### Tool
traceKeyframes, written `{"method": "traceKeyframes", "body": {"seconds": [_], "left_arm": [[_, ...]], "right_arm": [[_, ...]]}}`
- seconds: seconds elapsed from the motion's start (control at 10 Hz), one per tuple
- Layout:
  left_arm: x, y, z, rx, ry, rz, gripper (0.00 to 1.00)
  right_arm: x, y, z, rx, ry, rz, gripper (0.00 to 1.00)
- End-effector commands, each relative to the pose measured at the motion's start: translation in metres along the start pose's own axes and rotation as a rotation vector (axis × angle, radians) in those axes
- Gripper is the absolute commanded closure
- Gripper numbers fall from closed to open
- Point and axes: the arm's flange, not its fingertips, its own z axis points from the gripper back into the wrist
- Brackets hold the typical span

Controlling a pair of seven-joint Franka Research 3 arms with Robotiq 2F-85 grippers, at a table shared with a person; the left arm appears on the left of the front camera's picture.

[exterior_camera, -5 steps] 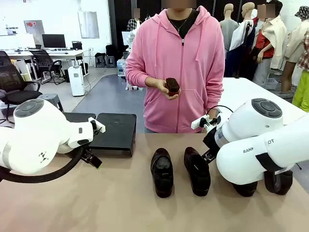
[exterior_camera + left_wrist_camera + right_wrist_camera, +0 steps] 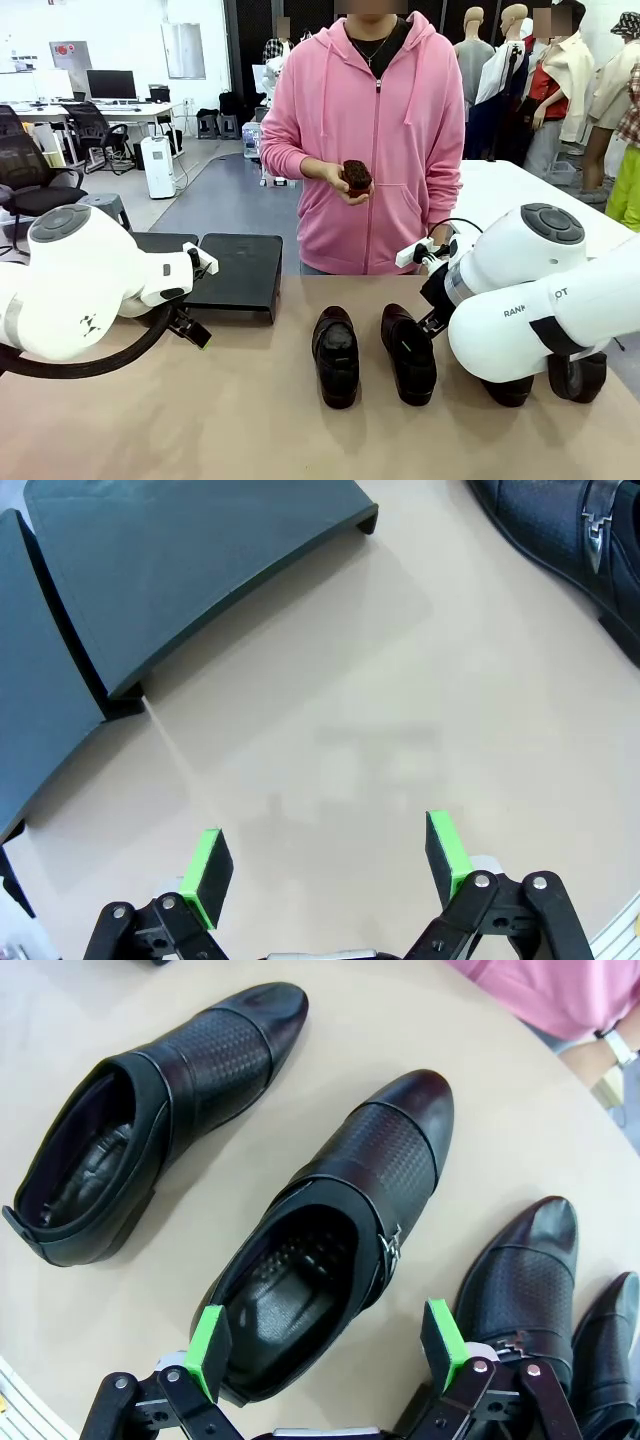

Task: Organize the shoes by placing them on the stand.
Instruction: Pick up one Shoe and place it in the middle of the table.

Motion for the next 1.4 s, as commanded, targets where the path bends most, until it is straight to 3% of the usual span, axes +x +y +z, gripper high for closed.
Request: {"method": "traceKeyframes", "body": {"seconds": [0.0, 0.6, 0.7, 0.9, 1.0, 1.3], "left_arm": [[0.0, 0.0, 0.0, 0.0, -0.001, 0.0, 0.0], [0.0, 0.0, 0.0, 0.0, 0.0, 0.0, 0.0], [0.0, 0.009, 0.033, -0.132, -0.025, -0.066, 0.0], [0.002, 0.004, 0.112, -0.151, -0.021, 0.094, 0.0], [-0.005, 0.001, 0.149, -0.22, -0.018, 0.077, 0.0], [-0.06, 0.011, 0.234, -0.218, -0.052, 0.017, 0.0]], "right_arm": [[0.0, 0.0, 0.001, 0.0, -0.002, -0.001, 0.0], [0.0, 0.0, 0.0, 0.0, 0.0, 0.0, 0.0], [0.011, 0.007, 0.019, 0.069, 0.059, -0.017, 0.0], [0.02, -0.015, 0.103, 0.252, 0.187, -0.175, 0.0], [0.017, -0.019, 0.151, 0.262, 0.148, -0.221, 0.0], [-0.032, -0.028, 0.273, 0.259, 0.08, -0.225, 0.0]]}}
